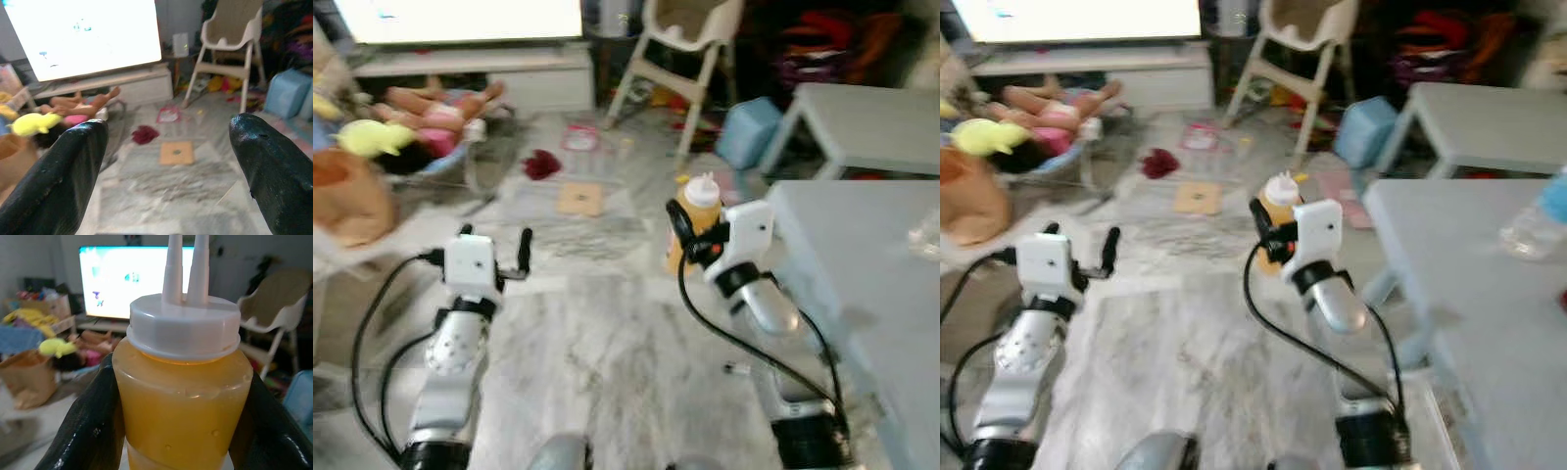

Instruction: Restocking fridge

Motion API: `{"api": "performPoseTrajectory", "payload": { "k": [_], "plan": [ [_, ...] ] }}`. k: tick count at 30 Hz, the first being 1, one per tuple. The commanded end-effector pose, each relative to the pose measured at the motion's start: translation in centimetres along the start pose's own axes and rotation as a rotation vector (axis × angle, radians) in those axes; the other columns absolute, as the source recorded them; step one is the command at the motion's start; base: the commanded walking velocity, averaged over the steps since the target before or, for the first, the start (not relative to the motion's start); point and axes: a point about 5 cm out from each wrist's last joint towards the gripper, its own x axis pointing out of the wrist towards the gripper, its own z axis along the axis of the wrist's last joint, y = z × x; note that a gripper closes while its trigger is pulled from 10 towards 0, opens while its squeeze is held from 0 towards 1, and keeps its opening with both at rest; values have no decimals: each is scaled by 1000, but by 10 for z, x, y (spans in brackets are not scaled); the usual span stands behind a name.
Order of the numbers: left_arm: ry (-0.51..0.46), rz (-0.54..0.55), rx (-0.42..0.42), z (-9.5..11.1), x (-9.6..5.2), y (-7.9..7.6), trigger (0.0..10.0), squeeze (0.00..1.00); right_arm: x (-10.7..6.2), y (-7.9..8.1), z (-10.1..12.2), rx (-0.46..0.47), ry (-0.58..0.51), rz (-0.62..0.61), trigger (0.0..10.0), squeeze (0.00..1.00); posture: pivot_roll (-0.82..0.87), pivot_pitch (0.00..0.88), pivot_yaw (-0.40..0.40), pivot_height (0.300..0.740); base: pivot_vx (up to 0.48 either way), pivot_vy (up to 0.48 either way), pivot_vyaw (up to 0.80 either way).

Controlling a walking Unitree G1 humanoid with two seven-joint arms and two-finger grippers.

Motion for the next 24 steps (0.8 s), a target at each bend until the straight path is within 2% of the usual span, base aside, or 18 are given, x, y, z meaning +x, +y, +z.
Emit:
{"api": "performPoseTrajectory", "payload": {
  "k": [1,5,9,12,19,24],
  "plan": [
    [-32,-49,41,6,4,-5,10000,0,0,-7,-1,-2,-9,-48,10000,0,43,0,-27,740,0,0,800],
    [-43,-47,45,9,7,-3,10000,0,0,-8,-7,11,5,-70,10000,0,32,17,-32,740,0,0,800],
    [-18,-26,47,7,9,-1,10000,0,-2,-8,-8,7,6,-69,10000,0,26,25,-34,740,0,0,800],
    [9,-14,37,3,6,0,10000,0,-8,-13,-12,1,21,-90,10000,0,18,53,-42,740,0,0,800],
    [78,-13,37,-13,-3,3,10000,0,-17,-24,-21,35,47,-169,10000,0,20,52,-52,740,0,458,800],
    [69,-13,46,-12,0,2,10000,0,-19,-27,-25,49,58,-208,10000,0,17,58,-64,740,0,480,0]
  ]
}}
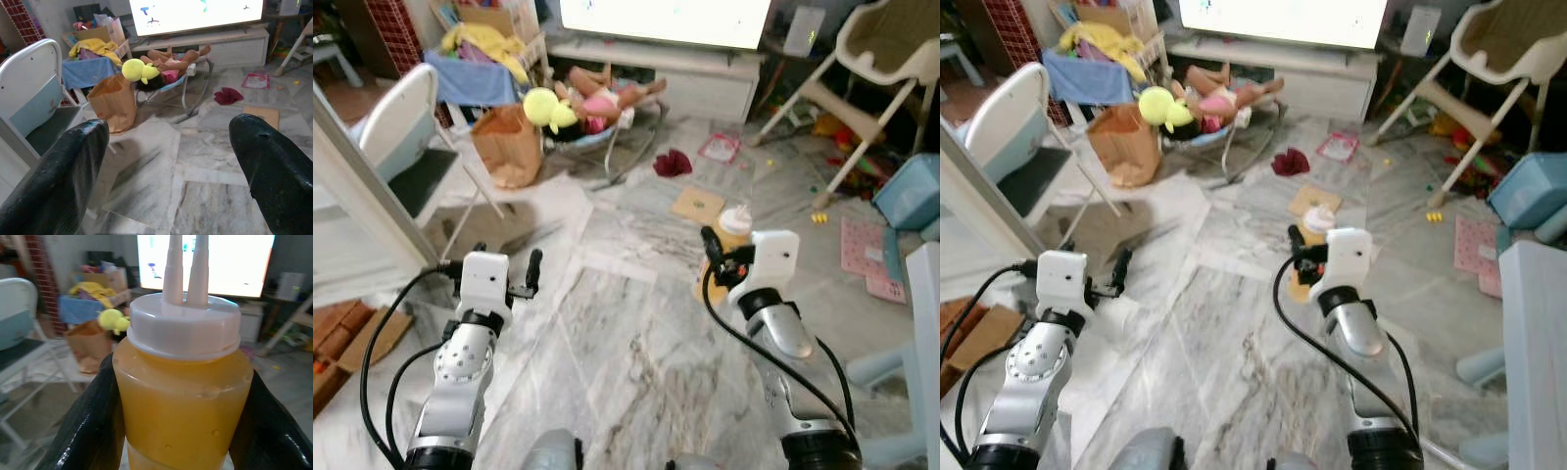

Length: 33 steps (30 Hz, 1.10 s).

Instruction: Restocking fridge

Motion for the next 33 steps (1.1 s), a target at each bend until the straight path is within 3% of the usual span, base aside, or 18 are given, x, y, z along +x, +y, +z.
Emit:
{"api": "performPoseTrajectory", "payload": {
  "k": [1,16,21,33],
  "plan": [
    [-18,1,23,6,4,4,10000,0,2,1,4,12,-26,-13,10000,0,17,58,-64,740,0,480,0],
    [-38,5,57,9,4,14,10000,0,3,-3,1,34,-19,-87,10000,0,24,72,-53,740,0,480,0],
    [-50,102,43,14,7,25,10000,0,4,-5,1,26,-18,-107,10000,0,26,74,-48,740,0,480,0],
    [-52,107,34,13,5,24,10000,0,3,-1,0,25,-22,-88,10000,0,28,81,-50,740,0,480,0]
  ]
}}
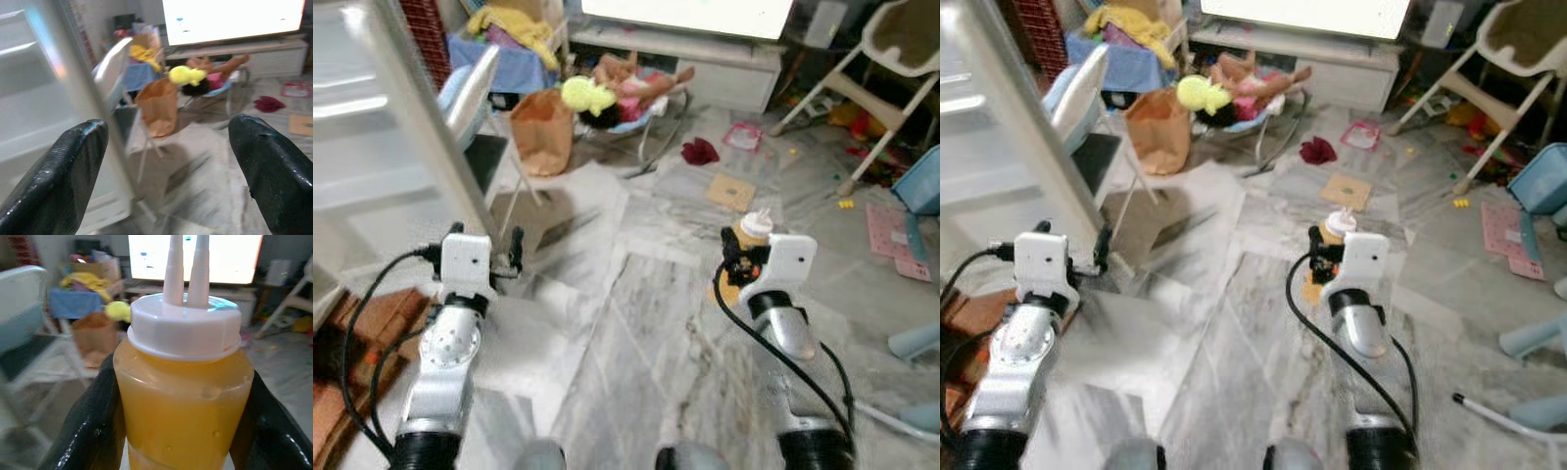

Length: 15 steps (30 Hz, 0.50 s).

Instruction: Restocking fridge

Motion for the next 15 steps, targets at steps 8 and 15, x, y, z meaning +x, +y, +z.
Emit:
{"api": "performPoseTrajectory", "payload": {
  "k": [8,15],
  "plan": [
    [-2,62,-12,3,2,8,10000,0,6,4,10,-14,-42,25,10000,0,30,79,-50,740,0,480,0],
    [1,71,-9,1,1,11,10000,0,6,-1,11,-25,-48,21,10000,0,18,79,-42,740,0,480,0]
  ]
}}
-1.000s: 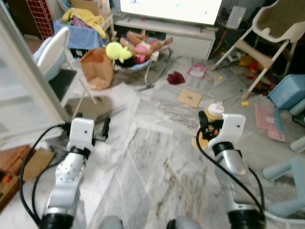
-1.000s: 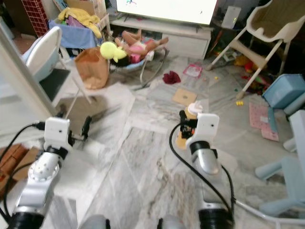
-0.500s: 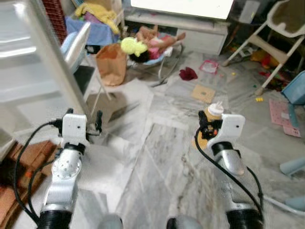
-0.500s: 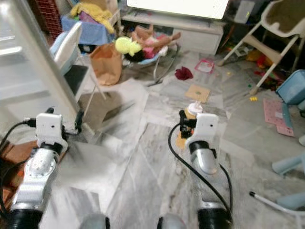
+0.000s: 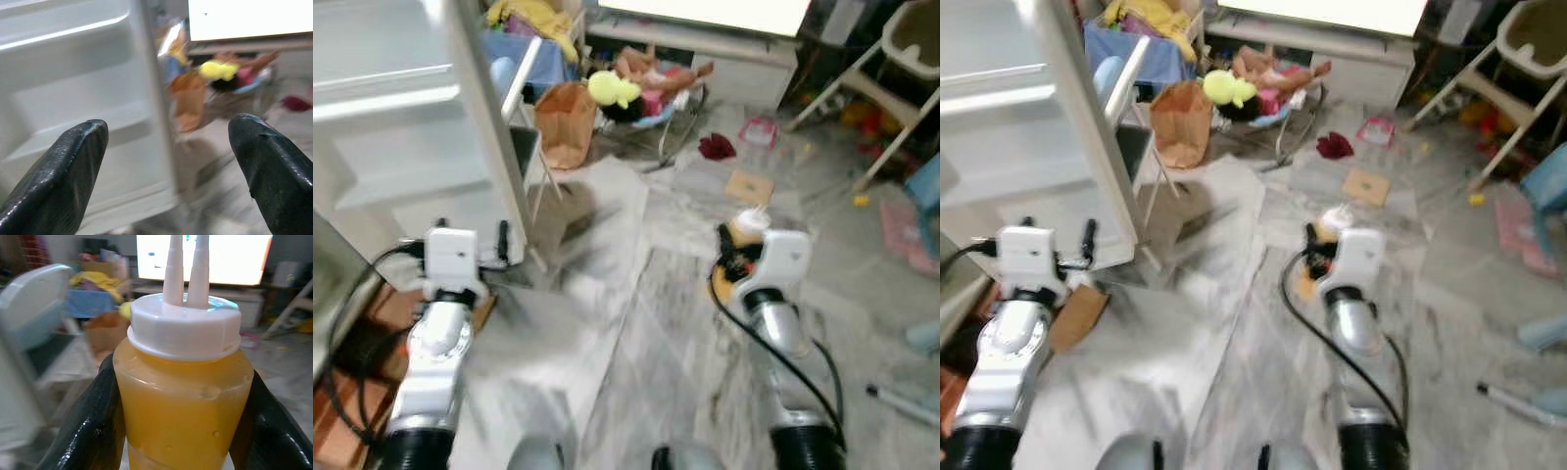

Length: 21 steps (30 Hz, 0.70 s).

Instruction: Restocking fridge

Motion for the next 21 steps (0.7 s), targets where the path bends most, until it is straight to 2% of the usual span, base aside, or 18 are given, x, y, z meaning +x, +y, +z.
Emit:
{"api": "performPoseTrajectory", "payload": {
  "k": [1,6,11,21],
  "plan": [
    [-14,5,2,2,-1,1,10000,0,1,-7,9,-21,-36,-7,10000,0,15,78,-40,740,0,480,0],
    [12,24,4,-4,-5,5,10000,0,0,-7,9,-12,-37,3,10000,0,15,79,-42,740,0,480,0],
    [9,32,2,-3,-4,5,10000,0,2,-1,12,-52,-46,47,10000,0,18,85,-46,740,0,480,0],
    [7,19,-10,-4,-10,-2,10000,0,1,3,14,-64,-55,78,10000,0,10,96,-50,740,0,480,710]
  ]
}}
